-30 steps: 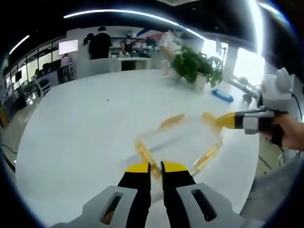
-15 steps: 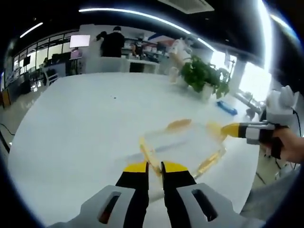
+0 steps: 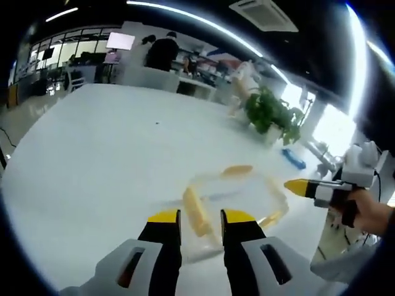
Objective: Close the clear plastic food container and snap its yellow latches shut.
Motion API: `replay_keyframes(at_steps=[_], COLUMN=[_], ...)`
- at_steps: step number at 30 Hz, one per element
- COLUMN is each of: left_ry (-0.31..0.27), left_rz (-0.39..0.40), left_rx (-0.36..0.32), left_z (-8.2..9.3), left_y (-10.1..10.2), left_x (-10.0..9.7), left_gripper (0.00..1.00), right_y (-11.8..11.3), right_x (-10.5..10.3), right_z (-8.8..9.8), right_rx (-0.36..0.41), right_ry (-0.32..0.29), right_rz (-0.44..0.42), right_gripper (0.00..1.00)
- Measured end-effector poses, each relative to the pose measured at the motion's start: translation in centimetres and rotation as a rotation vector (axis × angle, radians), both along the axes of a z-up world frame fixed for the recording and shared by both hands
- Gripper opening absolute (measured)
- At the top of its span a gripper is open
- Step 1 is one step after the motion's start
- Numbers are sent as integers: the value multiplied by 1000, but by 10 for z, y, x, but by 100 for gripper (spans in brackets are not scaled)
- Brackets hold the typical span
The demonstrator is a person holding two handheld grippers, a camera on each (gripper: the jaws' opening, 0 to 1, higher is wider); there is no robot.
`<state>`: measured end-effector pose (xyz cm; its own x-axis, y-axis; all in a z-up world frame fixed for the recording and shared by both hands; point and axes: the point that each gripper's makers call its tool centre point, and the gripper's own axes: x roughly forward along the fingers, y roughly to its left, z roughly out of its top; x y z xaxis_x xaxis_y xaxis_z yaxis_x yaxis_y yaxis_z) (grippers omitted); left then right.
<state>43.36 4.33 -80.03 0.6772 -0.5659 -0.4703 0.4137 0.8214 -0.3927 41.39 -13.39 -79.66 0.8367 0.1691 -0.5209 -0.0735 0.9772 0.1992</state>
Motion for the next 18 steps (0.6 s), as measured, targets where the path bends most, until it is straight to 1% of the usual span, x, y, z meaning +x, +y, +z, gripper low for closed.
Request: replay_keyframes(at_steps=[2,4,6,7,8,9,11,13,14,15,18], left_ry=[14,39,56,62,65,63,67,88,114,155,131], left_rz=[-9,-14,-15,-8,-12,-12,-13,-3,17,49,35], left_rx=[-6,10,9,-14,-19,-23,-21,-36,-61,-99,-79], left_z=[-3,-11,-15,-14,-14,-13,-14,-16,-17,-18,-17], left_y=[-4,-5,-5,-6,-7,-8,-7,-6,-6,-6,-6], left_x=[1,1,0,0,-1,0,1,2,1,1,1], left_gripper=[20,22,24,24,22,22,22,22,22,22,21], right_y=[4,8,11,15,18,16,15,15,15,15,16], right_x=[3,4,5,4,4,4,5,6,7,6,7], right_z=[-3,-10,-15,-17,-17,-16,-16,-17,-18,-18,-17], right_rx=[2,20,19,21,35,39,53,81,94,107,100], right_ry=[7,26,42,48,41,39,41,51,57,71,88], right_rz=[13,28,52,78,88,74,76,70,71,73,98], right_gripper=[20,22,21,19,20,21,22,23,24,24,24])
